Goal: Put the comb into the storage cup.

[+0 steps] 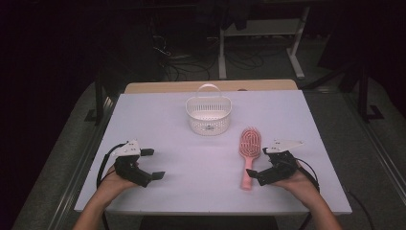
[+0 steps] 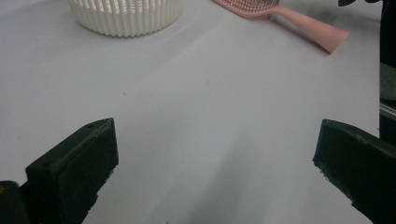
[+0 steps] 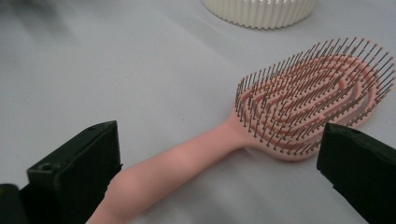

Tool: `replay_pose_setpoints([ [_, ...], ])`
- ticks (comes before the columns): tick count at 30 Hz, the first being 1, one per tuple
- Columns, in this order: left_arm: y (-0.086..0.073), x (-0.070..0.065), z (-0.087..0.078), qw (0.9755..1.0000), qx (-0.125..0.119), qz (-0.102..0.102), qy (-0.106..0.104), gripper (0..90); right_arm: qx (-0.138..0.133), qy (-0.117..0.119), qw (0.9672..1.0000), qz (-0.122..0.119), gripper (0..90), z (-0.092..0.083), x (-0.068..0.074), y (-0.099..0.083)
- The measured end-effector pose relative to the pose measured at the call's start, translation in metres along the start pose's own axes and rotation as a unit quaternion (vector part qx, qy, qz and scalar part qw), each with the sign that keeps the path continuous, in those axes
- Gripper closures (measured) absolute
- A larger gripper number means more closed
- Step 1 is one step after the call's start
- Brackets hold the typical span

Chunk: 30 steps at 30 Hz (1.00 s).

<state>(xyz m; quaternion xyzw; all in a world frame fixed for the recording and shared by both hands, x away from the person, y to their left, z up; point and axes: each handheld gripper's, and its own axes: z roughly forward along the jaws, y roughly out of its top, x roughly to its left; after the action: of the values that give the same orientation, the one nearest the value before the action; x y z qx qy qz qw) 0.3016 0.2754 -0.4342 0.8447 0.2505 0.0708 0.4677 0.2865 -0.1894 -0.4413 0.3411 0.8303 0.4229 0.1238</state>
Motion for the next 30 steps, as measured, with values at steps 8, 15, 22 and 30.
replay_pose_setpoints([
  [8, 0.001, 0.0, 0.0, 1.0, -0.001, 0.001, -0.002, 0.0, 0.0, 0.0, 1.0, 0.002, 0.0, -0.003, 0.0, 0.001],
  [15, 0.002, -0.001, 0.001, 1.0, -0.001, 0.0, -0.004, 0.0, -0.001, 0.004, 1.0, 0.006, 0.0, -0.004, -0.001, 0.001],
  [22, 0.001, -0.002, 0.0, 1.0, -0.001, 0.001, -0.003, 0.0, 0.004, 0.004, 1.0, 0.007, 5.7, -0.007, -0.002, 0.003],
  [30, 0.002, -0.004, 0.001, 1.0, -0.002, -0.001, -0.003, 0.0, 0.007, 0.02, 0.9998, 0.004, 27.6, -0.008, 0.003, 0.013],
])
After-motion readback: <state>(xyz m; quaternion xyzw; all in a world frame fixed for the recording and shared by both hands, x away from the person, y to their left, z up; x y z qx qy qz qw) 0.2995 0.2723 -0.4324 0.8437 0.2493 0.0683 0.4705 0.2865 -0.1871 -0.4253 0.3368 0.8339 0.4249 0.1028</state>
